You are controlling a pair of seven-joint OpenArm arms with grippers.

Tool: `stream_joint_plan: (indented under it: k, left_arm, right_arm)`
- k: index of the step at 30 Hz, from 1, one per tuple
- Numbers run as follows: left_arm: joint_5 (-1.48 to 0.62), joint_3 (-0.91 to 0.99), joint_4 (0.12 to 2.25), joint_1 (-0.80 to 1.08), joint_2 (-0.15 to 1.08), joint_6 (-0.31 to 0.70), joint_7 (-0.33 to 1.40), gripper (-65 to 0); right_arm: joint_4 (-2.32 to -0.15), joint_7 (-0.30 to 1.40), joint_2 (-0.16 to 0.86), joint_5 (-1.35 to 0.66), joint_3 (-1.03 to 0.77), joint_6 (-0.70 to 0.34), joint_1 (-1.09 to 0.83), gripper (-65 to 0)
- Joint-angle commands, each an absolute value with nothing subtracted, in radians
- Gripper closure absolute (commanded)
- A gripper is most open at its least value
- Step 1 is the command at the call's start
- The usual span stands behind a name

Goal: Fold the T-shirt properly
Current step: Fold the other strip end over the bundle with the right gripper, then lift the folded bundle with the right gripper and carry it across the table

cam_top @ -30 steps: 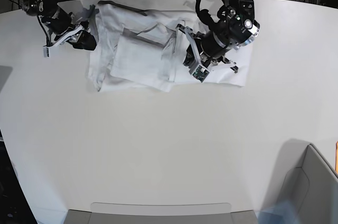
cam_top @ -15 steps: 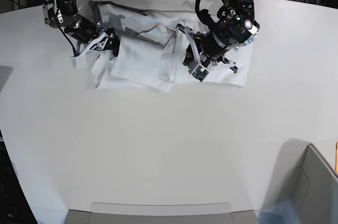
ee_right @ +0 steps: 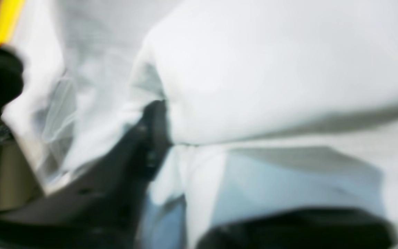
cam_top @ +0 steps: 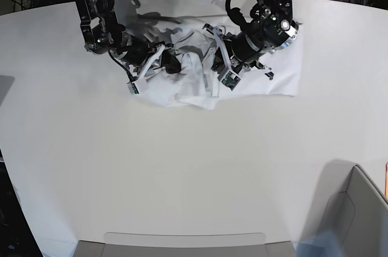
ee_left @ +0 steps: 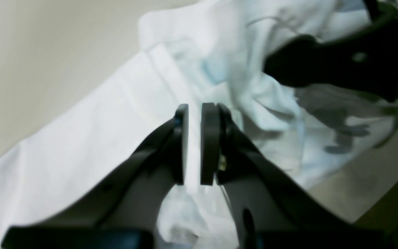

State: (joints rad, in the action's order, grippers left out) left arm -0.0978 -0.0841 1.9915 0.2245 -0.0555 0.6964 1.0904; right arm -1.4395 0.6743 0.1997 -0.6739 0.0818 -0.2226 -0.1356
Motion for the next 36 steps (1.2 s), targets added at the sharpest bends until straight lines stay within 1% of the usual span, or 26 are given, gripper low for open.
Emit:
stream_joint_plan:
  k: [1,3,6,8,10,13,15,17,20,24,26,30,33,36]
  left_arm:
    - [-0.111,-0.085,2.012,0.231,-0.059,0.698,1.070,-7.8]
    - [-0.111,-0.085,2.012,0.231,-0.058,0.698,1.070,-7.8]
    - [-0.111,-0.084,2.012,0.237,-0.058,0.698,1.070,-7.8]
    - [-0.111,-0.084,2.020,0.249,-0.058,0.698,1.070,-7.8]
    - [-0.111,-0.084,2.034,0.251,-0.058,0.698,1.070,-7.8]
    - [-0.110,-0.074,2.035,0.251,-0.056,0.698,1.070,-7.8]
    - [-0.111,-0.042,2.035,0.251,-0.053,0.698,1.070,-7.8]
    - [-0.111,-0.005,2.034,0.251,-0.053,0.698,1.070,-7.8]
    - [-0.111,0.056,2.032,0.251,-0.053,0.698,1.070,-7.8]
    - [-0.111,0.105,2.031,0.251,-0.053,0.698,1.082,-7.8]
    - [-0.111,0.105,2.031,0.248,-0.053,0.698,1.116,-7.8]
    - [-0.111,0.105,2.029,0.248,-0.050,0.698,1.158,-7.8]
    - [-0.111,0.104,2.028,0.251,-0.024,0.698,1.159,-7.8]
    - [-0.111,0.104,2.028,0.251,-0.019,0.698,1.159,-7.8]
  right_arm:
    - [-1.443,0.694,0.205,-0.607,0.082,-0.166,-0.125,-1.0]
    - [-1.443,0.694,0.206,-0.562,0.084,-0.113,-0.105,0.0]
    - [-1.440,0.696,0.226,-0.506,0.074,-0.087,-0.076,0.0]
    - [-1.437,0.711,0.263,-0.476,0.038,-0.054,-0.067,0.0]
    - [-1.437,0.753,0.286,-0.456,-0.045,-0.035,-0.041,0.0]
    - [-1.452,0.786,0.326,-0.386,-0.179,-0.030,-0.015,0.0]
    - [-1.486,0.812,0.354,-0.308,-0.225,-0.030,0.012,0.0]
    - [-1.547,0.865,0.380,-0.208,-0.229,-0.030,0.042,0.0]
    - [-1.667,0.975,0.394,-0.053,-0.176,-0.036,0.088,0.0]
    - [-1.742,1.125,0.390,0.128,-0.001,-0.038,0.160,0.0]
    - [-1.739,1.130,0.386,0.199,0.070,-0.038,0.177,0.0]
    - [-1.725,1.129,0.335,0.335,0.173,-0.038,0.211,0.0]
    - [-1.684,1.125,0.289,0.389,0.223,-0.038,0.252,0.0]
    - [-1.615,1.075,0.240,0.414,0.254,-0.038,0.297,0.0]
